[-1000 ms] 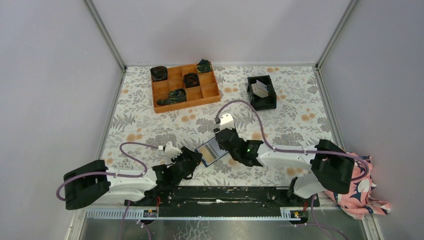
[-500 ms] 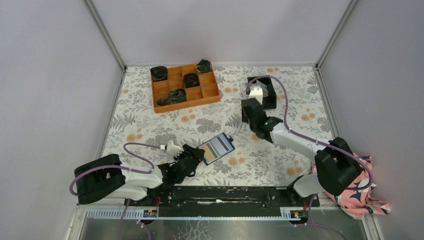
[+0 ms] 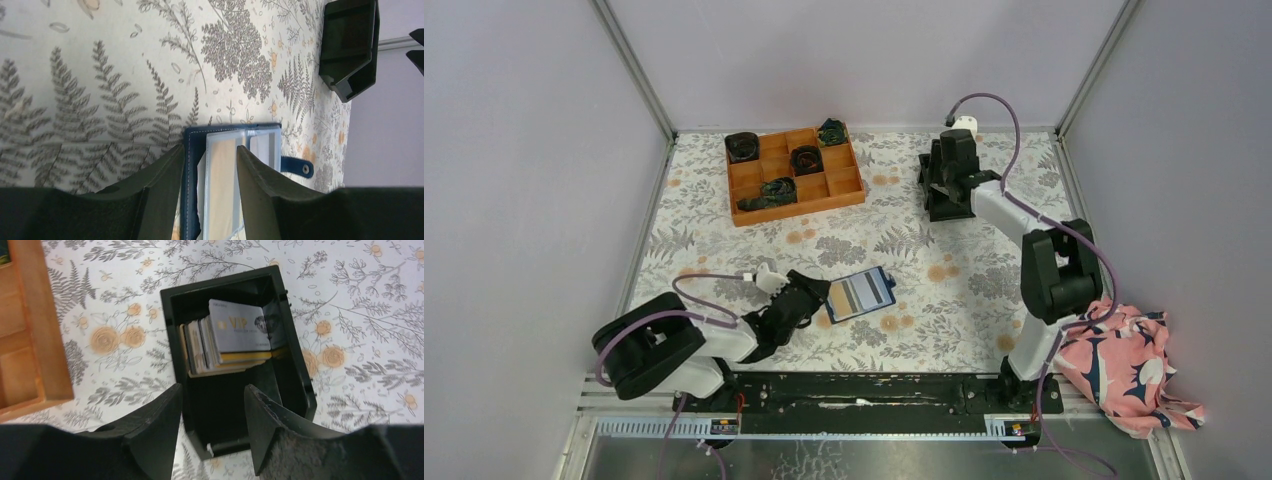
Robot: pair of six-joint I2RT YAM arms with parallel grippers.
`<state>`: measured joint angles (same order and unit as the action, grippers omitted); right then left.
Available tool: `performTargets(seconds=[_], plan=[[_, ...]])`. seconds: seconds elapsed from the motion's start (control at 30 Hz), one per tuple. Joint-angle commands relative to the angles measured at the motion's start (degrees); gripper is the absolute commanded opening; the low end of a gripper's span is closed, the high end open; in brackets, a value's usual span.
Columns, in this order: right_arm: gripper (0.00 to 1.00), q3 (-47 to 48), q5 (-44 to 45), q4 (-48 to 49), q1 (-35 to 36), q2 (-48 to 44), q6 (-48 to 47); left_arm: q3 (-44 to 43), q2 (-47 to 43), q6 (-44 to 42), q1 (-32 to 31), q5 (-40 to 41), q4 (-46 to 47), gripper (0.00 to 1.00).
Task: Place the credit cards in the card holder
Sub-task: Adjust the card holder at the center of the board.
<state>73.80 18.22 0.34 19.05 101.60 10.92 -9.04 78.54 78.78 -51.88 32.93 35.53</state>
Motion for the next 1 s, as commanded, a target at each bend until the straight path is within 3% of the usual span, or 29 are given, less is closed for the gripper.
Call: performTargets(seconds=[0.0, 0.43, 0.97], plan=[[0.56, 7.40, -4.71, 0.78, -2.33, 4.82, -1.43, -0.15, 5.89, -7.45, 3.93, -6.00, -3.27, 0.51], [0.57, 26.38, -9.82, -4.82, -6.13, 21.90, -1.61, -5.14, 13.71, -13.22, 10.62, -13.61, 1.96, 0.52], [0.55, 22.48, -13.26, -6.05, -7.20, 23.46, 2.61, -4.24, -1.95, -16.67, 11.25, -9.94, -9.00, 0.54]])
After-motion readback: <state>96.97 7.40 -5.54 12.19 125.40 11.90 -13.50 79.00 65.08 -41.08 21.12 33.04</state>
